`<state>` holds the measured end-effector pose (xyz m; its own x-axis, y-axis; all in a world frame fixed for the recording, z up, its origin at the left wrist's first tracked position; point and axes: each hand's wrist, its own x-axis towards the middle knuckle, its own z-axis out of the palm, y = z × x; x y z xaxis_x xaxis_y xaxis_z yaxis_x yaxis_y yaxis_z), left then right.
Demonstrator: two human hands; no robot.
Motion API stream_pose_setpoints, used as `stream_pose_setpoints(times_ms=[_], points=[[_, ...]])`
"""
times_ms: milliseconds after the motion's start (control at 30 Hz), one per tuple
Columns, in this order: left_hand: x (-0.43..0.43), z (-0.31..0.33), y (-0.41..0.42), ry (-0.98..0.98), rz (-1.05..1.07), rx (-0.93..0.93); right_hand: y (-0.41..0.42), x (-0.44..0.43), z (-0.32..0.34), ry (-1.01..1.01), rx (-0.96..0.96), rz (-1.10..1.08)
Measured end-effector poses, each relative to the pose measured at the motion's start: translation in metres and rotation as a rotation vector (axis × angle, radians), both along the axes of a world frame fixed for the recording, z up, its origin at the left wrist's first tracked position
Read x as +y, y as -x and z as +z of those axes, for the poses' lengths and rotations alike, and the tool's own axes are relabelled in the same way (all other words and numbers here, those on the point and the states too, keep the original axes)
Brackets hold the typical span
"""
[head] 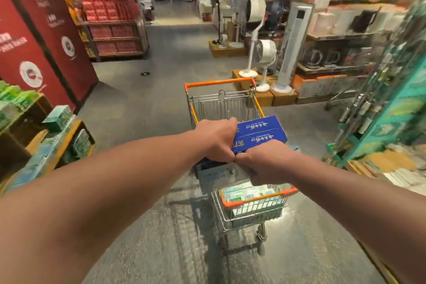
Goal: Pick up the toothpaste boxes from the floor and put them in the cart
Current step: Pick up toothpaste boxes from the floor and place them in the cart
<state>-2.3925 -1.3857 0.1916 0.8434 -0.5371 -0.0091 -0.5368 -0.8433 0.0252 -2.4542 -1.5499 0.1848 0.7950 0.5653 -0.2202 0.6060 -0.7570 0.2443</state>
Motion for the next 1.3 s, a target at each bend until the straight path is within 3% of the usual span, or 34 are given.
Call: stream_pose_setpoints(times_ms=[633, 967, 1300], points=[[-0.025, -0.064, -0.388, 0.028, -0.253, 0.143, -0.340, 0.005, -0.057, -0.030, 0.069, -0.430], [-0.082, -0.155, -0.463, 0.029, -0.552, 0.420, -0.384, -0.004, -0.122, 0.028, 0.205, -0.860], [-0.114, -0.272, -0.450, -0.105, -0.425, 0.766, -0.342, 0.007, -0.196, 0.065, 0.407, -1.410]])
